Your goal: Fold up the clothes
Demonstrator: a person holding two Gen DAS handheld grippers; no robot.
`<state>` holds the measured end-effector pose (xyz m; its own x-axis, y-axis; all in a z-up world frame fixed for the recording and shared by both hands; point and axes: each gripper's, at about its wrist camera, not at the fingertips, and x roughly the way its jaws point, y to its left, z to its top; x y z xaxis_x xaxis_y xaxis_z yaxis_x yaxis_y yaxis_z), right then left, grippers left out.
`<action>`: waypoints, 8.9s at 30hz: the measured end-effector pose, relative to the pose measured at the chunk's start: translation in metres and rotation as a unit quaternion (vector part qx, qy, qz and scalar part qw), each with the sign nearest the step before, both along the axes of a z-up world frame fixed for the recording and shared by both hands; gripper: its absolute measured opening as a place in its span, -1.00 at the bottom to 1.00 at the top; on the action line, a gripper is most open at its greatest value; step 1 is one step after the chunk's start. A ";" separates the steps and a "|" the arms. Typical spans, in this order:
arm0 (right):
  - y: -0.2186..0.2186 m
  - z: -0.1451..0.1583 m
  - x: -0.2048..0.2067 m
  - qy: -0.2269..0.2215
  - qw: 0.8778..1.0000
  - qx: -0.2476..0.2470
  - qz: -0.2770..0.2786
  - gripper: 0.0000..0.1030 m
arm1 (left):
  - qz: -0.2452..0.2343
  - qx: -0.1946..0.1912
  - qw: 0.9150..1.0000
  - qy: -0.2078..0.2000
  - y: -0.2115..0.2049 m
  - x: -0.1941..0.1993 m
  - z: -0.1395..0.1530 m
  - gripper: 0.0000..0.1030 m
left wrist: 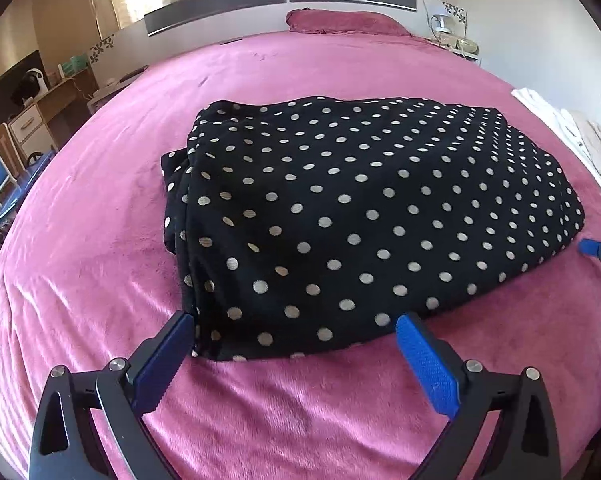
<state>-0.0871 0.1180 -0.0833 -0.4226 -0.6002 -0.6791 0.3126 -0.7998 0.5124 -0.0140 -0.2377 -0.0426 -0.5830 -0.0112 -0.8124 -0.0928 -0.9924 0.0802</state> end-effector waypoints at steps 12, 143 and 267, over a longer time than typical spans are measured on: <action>-0.036 -0.010 -0.026 0.002 0.998 0.060 0.001 0.99 | 0.047 0.000 0.999 -0.008 -0.036 0.034 -0.009 1.00; -0.208 0.060 -0.160 0.053 0.961 0.257 0.083 1.00 | 0.066 0.089 0.991 0.077 -0.054 -0.076 0.030 1.00; 0.064 0.023 -0.093 -0.004 0.994 -0.086 -0.066 1.00 | 0.044 0.223 0.974 0.008 -0.076 -0.053 0.019 1.00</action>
